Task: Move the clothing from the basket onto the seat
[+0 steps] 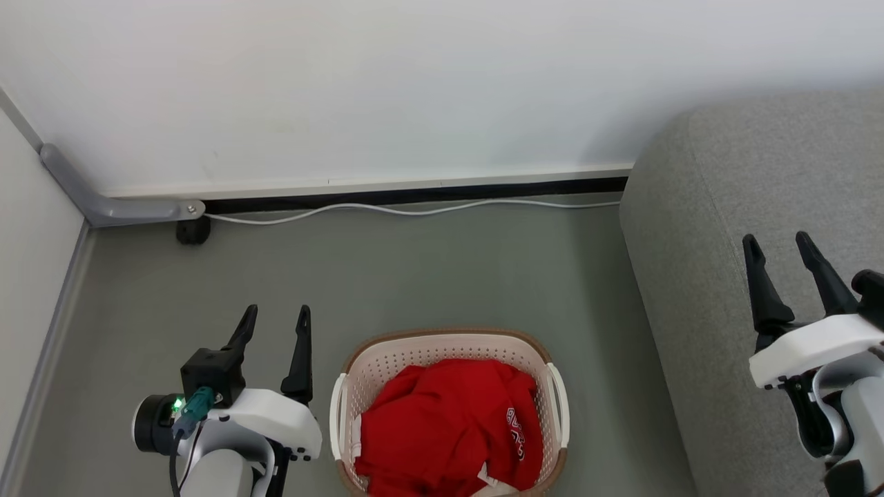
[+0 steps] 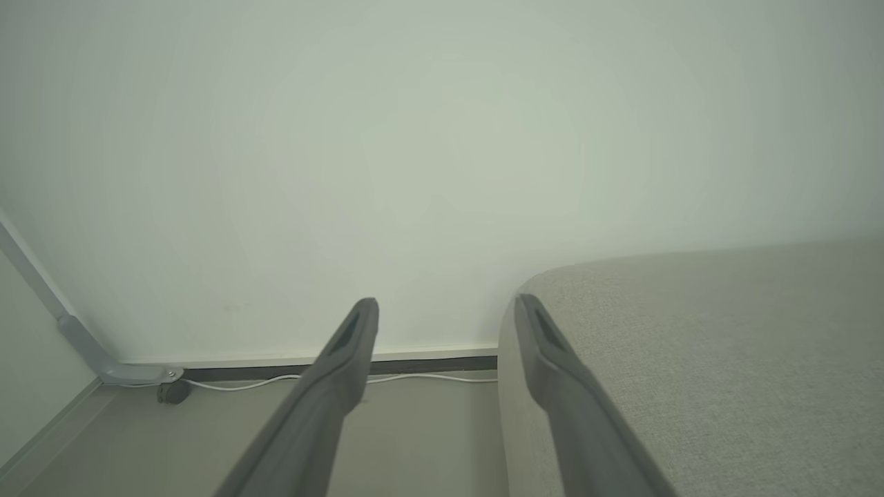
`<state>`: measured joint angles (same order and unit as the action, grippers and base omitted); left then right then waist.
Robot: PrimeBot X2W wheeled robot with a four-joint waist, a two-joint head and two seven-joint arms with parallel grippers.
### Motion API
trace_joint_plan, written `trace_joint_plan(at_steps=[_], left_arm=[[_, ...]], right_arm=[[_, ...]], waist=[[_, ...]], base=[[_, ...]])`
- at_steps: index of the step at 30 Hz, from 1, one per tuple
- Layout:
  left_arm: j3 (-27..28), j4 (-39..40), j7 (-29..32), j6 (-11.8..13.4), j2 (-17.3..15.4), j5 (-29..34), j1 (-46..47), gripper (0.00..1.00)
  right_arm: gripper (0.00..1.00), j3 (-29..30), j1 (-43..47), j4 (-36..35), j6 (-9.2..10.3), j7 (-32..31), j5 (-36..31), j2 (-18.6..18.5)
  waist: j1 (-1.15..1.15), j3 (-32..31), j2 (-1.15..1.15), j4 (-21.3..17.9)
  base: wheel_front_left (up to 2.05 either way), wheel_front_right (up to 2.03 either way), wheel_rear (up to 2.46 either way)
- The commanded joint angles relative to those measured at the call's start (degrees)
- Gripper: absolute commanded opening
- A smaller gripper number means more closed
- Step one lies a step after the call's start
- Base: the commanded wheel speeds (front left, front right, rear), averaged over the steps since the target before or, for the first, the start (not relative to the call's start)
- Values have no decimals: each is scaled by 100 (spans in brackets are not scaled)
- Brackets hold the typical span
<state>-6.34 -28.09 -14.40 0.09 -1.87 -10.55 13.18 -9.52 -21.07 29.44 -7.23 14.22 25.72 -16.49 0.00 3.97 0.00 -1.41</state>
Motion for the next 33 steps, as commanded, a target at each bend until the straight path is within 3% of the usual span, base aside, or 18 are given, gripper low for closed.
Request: trace_joint_plan(at_steps=[1,26,33], left_arm=[[106,109,-60,78,-100,-62,289,100],[-1691,-262,-60,988,-100,-1320,1403,100],[-2443,-670,-60,1088,-100,-1784,2074,100]], right_arm=[[100,-40,-193,-244,-25,78,30,-124],[100,308,-1050,-2024,-25,78,359,-814],[100,304,-1351,-2427,-25,78,466,-1080]], waist=[[0,197,0,-28],[0,2833,0,-19],[0,3661,0,-63]], base=[[0,0,0],[0,0,0],[0,0,0]])
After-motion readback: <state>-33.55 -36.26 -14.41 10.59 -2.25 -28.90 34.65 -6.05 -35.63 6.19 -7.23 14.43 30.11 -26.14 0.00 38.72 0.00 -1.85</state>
